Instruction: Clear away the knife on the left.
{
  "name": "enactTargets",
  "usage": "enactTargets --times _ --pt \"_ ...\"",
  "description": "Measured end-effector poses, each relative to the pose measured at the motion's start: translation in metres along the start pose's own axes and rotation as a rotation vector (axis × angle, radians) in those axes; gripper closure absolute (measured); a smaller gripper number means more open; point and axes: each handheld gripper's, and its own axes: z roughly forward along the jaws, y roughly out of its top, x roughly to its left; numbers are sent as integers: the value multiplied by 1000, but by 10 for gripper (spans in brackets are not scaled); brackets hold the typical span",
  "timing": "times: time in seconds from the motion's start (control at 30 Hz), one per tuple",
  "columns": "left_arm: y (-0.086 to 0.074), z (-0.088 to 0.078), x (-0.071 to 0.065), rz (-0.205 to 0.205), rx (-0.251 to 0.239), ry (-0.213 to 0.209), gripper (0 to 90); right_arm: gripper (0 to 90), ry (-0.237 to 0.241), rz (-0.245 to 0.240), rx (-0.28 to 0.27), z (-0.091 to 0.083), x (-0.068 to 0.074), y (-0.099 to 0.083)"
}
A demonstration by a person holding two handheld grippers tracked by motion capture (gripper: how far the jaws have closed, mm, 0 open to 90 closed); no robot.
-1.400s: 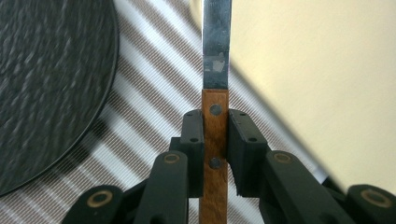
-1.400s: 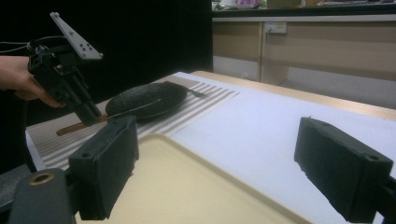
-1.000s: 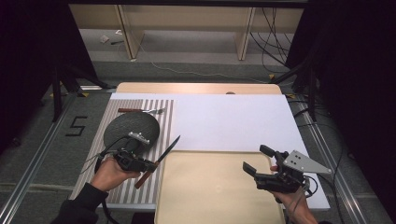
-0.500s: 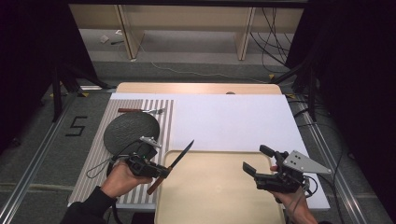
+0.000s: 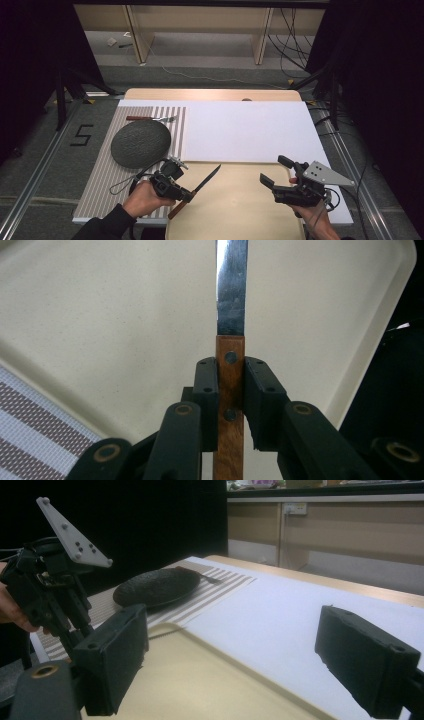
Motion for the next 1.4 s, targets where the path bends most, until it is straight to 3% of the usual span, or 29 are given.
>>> enactTargets --times 0.3,0.73,0.87,1.0,1.2,1.27,1.3,1.4 --pt "0 16 -2 -1 45 -10 769 148 0 -2 -1 0 0 0" --pt "-1 32 1 -73 74 -33 769 148 1 -4 -2 0 0 0" --pt "-1 36 2 -89 88 -19 769 148 2 -4 -2 0 1 0" --pt "-2 43 0 -73 119 7 767 148 4 -5 0 0 1 0" --pt "-2 44 0 -75 107 8 755 148 5 -5 0 0 1 0" --pt "-2 44 0 -74 101 -15 692 148 6 -6 0 0 1 0" --pt "-1 44 1 -44 86 -12 634 148 6 -4 1 0 1 0" --pt "1 40 -6 -24 64 -25 523 148 5 -5 -3 0 1 0"
